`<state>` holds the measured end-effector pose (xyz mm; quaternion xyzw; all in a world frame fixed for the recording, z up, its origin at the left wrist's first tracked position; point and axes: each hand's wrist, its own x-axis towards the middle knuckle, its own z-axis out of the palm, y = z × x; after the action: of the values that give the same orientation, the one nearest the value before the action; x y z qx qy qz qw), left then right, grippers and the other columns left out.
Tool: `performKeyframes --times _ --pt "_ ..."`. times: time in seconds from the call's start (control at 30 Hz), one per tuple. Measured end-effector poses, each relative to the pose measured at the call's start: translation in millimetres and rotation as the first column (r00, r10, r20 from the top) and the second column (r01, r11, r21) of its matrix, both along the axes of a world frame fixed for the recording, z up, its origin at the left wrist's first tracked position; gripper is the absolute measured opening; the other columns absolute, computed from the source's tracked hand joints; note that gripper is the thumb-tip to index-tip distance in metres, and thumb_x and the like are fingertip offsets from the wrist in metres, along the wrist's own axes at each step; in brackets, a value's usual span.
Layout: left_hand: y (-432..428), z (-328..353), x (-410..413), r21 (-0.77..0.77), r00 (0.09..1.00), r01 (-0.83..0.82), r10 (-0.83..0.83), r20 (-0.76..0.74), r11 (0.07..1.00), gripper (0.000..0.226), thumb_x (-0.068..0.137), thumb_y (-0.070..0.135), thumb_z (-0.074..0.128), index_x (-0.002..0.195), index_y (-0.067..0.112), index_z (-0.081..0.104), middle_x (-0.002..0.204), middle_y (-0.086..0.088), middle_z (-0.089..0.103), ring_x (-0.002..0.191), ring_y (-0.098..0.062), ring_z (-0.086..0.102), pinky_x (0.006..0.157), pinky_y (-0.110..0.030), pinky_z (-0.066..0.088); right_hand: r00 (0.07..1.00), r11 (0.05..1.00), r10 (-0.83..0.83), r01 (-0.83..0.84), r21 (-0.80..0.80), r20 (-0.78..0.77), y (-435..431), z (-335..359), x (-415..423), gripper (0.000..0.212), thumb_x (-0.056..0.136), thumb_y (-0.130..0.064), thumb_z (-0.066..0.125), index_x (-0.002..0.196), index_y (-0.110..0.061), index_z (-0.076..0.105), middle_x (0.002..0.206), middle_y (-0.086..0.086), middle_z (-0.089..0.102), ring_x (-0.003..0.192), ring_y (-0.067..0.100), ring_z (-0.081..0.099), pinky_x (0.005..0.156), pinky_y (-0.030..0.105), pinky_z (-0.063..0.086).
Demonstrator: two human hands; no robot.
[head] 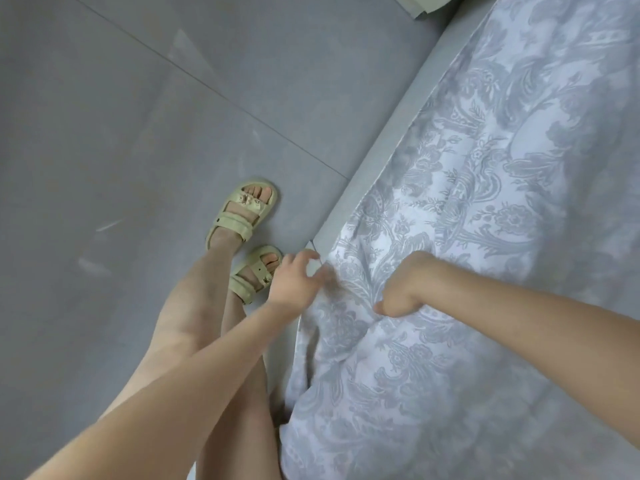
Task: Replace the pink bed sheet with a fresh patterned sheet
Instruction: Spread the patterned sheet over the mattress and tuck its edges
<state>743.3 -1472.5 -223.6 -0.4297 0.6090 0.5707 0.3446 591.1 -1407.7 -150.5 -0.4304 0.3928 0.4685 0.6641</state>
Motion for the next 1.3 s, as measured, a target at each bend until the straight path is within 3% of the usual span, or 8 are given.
performKeyframes --times 0.07,0.17,0.33,0.47,0.73,0.93,1.07,1.3 --pt "2.2 -12.6 -6.0 0.102 0.994 -0.079 0.070 0.083 0.992 0.036 0.092 0.037 0.055 0.126 0.025 0.053 0.113 -0.001 0.046 0.104 -0.021 0.052 0.094 -0.030 0.042 0.998 0.999 -0.010 0.012 0.045 -0.054 0.6 -7.7 -1.8 0.061 0.098 -0.056 0.015 0.150 -0.023 0.023 0.156 -0.002 0.022 0.142 0.021 0.024 0.110 0.037 0.023" --pt "16.2 2.1 -17.3 0.158 0.973 -0.179 0.198 -0.115 0.971 0.016 0.091 0.020 0.058 0.077 0.014 0.065 0.064 0.010 0.048 0.059 -0.010 0.046 0.060 -0.025 0.040 0.996 0.999 -0.027 0.025 -0.020 -0.083 -0.5 -4.5 -4.7 0.066 0.096 -0.061 0.014 0.142 -0.021 0.039 0.148 0.003 0.039 0.135 0.024 0.036 0.103 0.037 0.029" --pt "67.5 24.0 -16.0 0.312 0.968 -0.180 0.225 -0.112 0.933 0.032 0.092 0.011 0.053 0.060 0.012 0.051 0.047 0.013 0.045 0.050 -0.003 0.039 0.057 -0.016 0.035 0.893 0.779 -0.435 0.306 -0.548 -0.119 7.0 8.0 -22.4 0.035 0.097 -0.044 0.037 0.086 -0.020 0.059 0.099 0.006 0.062 0.105 0.028 0.057 0.075 0.032 0.038" --pt "76.0 30.6 -25.4 0.681 0.863 -0.499 0.379 0.334 0.535 0.024 0.100 0.023 0.039 0.093 0.023 0.062 0.070 0.008 0.070 0.063 -0.005 0.066 0.061 -0.016 0.051 0.878 0.582 -0.479 0.338 -0.739 0.024 10.7 -6.3 -33.6 0.028 0.095 -0.034 0.043 0.111 -0.022 0.063 0.112 -0.004 0.060 0.113 0.019 0.051 0.089 0.035 0.045" --pt "73.5 7.8 -42.0 0.766 0.903 -0.426 0.174 0.393 0.481 0.042 0.097 0.050 0.038 0.101 0.018 0.065 0.103 -0.003 0.068 0.098 -0.021 0.063 0.091 -0.034 0.048 0.990 0.979 -0.011 -0.018 -0.203 -0.139 -2.6 -14.4 -26.7 0.038 0.097 -0.034 0.029 0.118 -0.022 0.058 0.126 0.001 0.057 0.115 0.021 0.052 0.084 0.032 0.037" --pt "64.7 15.7 -4.9 0.471 0.951 -0.252 0.126 0.282 0.846 0.060 0.094 0.062 0.026 0.097 0.023 0.071 0.110 -0.001 0.068 0.104 -0.020 0.061 0.104 -0.036 0.041 0.985 0.998 0.017 -0.006 0.063 -0.173 -1.5 -38.3 -25.0 0.026 0.090 -0.041 0.036 0.107 -0.028 0.050 0.135 0.002 0.050 0.116 0.024 0.048 0.103 0.040 0.032" --pt "60.4 34.8 29.6 0.650 0.954 -0.167 -0.045 0.296 0.741 0.062 0.090 0.070 0.020 0.118 0.032 0.060 0.122 0.008 0.059 0.113 -0.013 0.054 0.106 -0.028 0.033 0.968 0.990 0.115 -0.094 0.102 -0.222 11.4 -34.5 -32.1 0.068 0.084 -0.058 0.040 0.145 -0.028 0.034 0.152 -0.001 0.032 0.138 0.025 0.032 0.111 0.043 0.026" --pt "91.3 3.9 31.6 0.749 0.892 -0.405 0.044 0.451 0.524 0.061 0.086 0.072 0.036 0.132 0.033 0.048 0.121 0.005 0.065 0.111 -0.015 0.061 0.103 -0.035 0.044 0.969 0.989 0.119 -0.097 0.110 -0.215 4.8 -47.9 -30.3 0.035 0.088 -0.044 0.039 0.115 -0.026 0.052 0.125 -0.005 0.052 0.113 0.019 0.048 0.090 0.032 0.034"
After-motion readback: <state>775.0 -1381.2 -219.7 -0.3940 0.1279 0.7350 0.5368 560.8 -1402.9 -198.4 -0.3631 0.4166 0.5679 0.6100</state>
